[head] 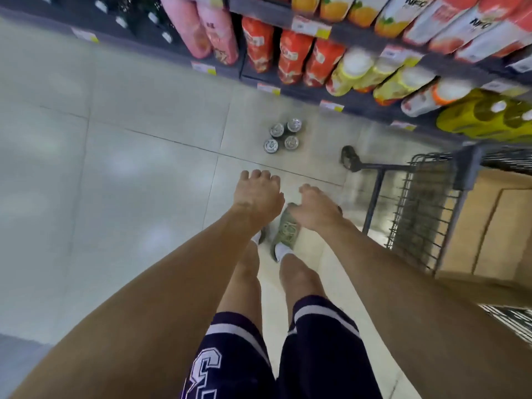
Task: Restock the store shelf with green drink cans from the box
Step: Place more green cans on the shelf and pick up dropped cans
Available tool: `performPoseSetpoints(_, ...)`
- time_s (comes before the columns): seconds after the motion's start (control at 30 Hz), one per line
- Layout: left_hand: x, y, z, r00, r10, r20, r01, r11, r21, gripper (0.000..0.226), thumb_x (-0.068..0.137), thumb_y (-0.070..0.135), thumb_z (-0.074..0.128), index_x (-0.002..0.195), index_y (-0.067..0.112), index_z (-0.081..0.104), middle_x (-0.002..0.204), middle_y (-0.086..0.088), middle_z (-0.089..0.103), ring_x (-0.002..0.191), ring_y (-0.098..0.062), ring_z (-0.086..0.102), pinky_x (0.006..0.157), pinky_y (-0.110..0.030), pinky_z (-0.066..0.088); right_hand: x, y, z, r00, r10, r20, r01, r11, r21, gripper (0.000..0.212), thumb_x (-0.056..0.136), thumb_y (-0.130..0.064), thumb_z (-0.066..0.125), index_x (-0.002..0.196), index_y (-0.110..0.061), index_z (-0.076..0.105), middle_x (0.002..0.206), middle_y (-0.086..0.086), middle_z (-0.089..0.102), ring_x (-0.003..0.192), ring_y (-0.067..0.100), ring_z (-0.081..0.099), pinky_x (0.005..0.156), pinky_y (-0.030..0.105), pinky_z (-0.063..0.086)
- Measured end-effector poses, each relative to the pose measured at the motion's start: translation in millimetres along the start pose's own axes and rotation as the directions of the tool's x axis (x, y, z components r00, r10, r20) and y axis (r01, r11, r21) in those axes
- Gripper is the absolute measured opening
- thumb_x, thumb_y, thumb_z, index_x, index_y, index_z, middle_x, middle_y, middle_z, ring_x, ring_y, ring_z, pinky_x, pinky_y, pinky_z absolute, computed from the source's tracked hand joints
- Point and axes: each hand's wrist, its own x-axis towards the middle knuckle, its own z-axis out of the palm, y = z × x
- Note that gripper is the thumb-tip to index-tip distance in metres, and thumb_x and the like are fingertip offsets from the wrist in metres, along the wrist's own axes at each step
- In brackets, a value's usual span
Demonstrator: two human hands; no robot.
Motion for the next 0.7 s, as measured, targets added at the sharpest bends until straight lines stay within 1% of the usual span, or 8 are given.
performPoseSetpoints(0.07, 26, -11, 17, 1.000, 0.016, -0.019, -0.016, 1.000, -0.009, 0.044, 0.099, 0.038, 0.036, 0.134, 0.012, 0.046, 0.137, -0.009, 0.049, 0.129, -0.026, 0.041, 0.108, -0.041, 0.029, 30, -1, 13, 1.000, 0.006, -0.011, -0.006, 1.000, 0.031, 0.050, 0.094, -0.036, 0.054, 0.138, -0.014, 0.044, 0.141, 0.008, 0.048, 0.129, 0.030, 0.045, 0.094, 0.038, 0.039)
performPoseSetpoints(0.17, 65, -28, 51, 0.999, 0.019, -0.028, -0.019, 1.000, 0.001, 0.044, 0.098, 0.035, 0.036, 0.134, 0.011, 0.045, 0.137, -0.010, 0.048, 0.130, -0.026, 0.040, 0.108, -0.041, 0.028, 77, 9, 36, 1.000, -0.003, 0.016, 0.003, 1.000, -0.021, 0.049, 0.094, -0.035, 0.054, 0.136, -0.013, 0.044, 0.138, 0.009, 0.048, 0.127, 0.030, 0.046, 0.089, 0.037, 0.038)
performPoseSetpoints(0.27, 106, -44, 87, 1.000, -0.015, -0.009, 0.015, 1.000, -0.013, 0.044, 0.097, 0.035, 0.039, 0.133, 0.010, 0.046, 0.136, -0.011, 0.049, 0.128, -0.027, 0.041, 0.107, -0.043, 0.030, 132, 24, 58, 1.000, 0.002, 0.025, -0.001, 0.999, -0.055, 0.050, 0.092, -0.034, 0.057, 0.134, -0.010, 0.046, 0.136, 0.012, 0.051, 0.125, 0.032, 0.048, 0.097, 0.040, 0.042)
performPoseSetpoints(0.37, 149, -53, 114, 0.999, -0.027, -0.021, 0.027, 0.999, -0.030, 0.045, 0.096, 0.037, 0.040, 0.131, 0.010, 0.047, 0.133, -0.011, 0.050, 0.125, -0.028, 0.044, 0.103, -0.043, 0.033, 189, 35, 70, 1.000, 0.010, -0.013, -0.011, 0.999, -0.051, 0.051, 0.090, -0.035, 0.058, 0.133, -0.009, 0.048, 0.135, 0.014, 0.051, 0.124, 0.034, 0.049, 0.100, 0.042, 0.044)
performPoseSetpoints(0.47, 194, -53, 139, 0.999, -0.011, -0.039, 0.009, 0.999, -0.047, 0.046, 0.096, 0.039, 0.041, 0.131, 0.010, 0.048, 0.131, -0.011, 0.052, 0.121, -0.029, 0.047, 0.100, -0.043, 0.036, 240, 46, 77, 0.999, 0.005, -0.039, -0.007, 0.998, -0.055, 0.052, 0.090, -0.036, 0.058, 0.132, -0.008, 0.047, 0.135, 0.015, 0.050, 0.125, 0.034, 0.048, 0.102, 0.044, 0.043)
performPoseSetpoints(0.57, 239, -56, 171, 0.997, 0.002, -0.073, -0.005, 0.999, -0.045, 0.048, 0.095, 0.041, 0.042, 0.132, 0.011, 0.047, 0.131, -0.010, 0.052, 0.120, -0.029, 0.048, 0.099, -0.043, 0.037, 285, 55, 88, 0.996, 0.019, -0.091, -0.025, 0.997, -0.067, 0.055, 0.089, -0.037, 0.060, 0.134, -0.010, 0.045, 0.135, 0.013, 0.048, 0.126, 0.033, 0.046, 0.100, 0.043, 0.043)
performPoseSetpoints(0.63, 267, -56, 190, 0.996, -0.016, -0.089, 0.010, 0.998, -0.062, 0.050, 0.094, 0.042, 0.045, 0.134, 0.012, 0.046, 0.132, -0.009, 0.052, 0.121, -0.028, 0.048, 0.100, -0.043, 0.037, 313, 61, 96, 0.991, 0.025, -0.129, -0.034, 0.997, -0.072, 0.057, 0.089, -0.038, 0.061, 0.136, -0.012, 0.043, 0.136, 0.010, 0.047, 0.126, 0.032, 0.046, 0.097, 0.042, 0.042)
performPoseSetpoints(0.7, 292, -57, 206, 0.993, -0.034, -0.117, 0.025, 0.997, -0.079, 0.050, 0.093, 0.043, 0.049, 0.133, 0.012, 0.046, 0.131, -0.009, 0.053, 0.119, -0.028, 0.049, 0.099, -0.042, 0.038, 338, 66, 106, 0.986, -0.001, -0.169, -0.012, 0.997, -0.072, 0.056, 0.089, -0.038, 0.062, 0.136, -0.013, 0.042, 0.136, 0.009, 0.047, 0.127, 0.030, 0.045, 0.095, 0.040, 0.042)
